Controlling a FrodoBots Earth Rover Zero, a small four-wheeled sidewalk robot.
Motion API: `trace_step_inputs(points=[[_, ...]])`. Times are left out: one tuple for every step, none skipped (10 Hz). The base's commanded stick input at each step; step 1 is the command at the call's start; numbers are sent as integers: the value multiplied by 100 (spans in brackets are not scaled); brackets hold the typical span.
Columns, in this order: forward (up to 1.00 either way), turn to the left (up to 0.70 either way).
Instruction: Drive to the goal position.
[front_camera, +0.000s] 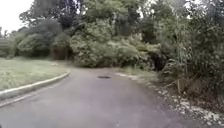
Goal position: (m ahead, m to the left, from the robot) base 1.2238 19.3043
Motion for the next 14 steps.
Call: trace_step_inputs(points=[[50, 0], [50, 0], [50, 0], [50, 0], [50, 0], [50, 0], [50, 0], [50, 0], [50, 12], [50, 31], [50, 49], [50, 30], [50, 8], [50, 0]])
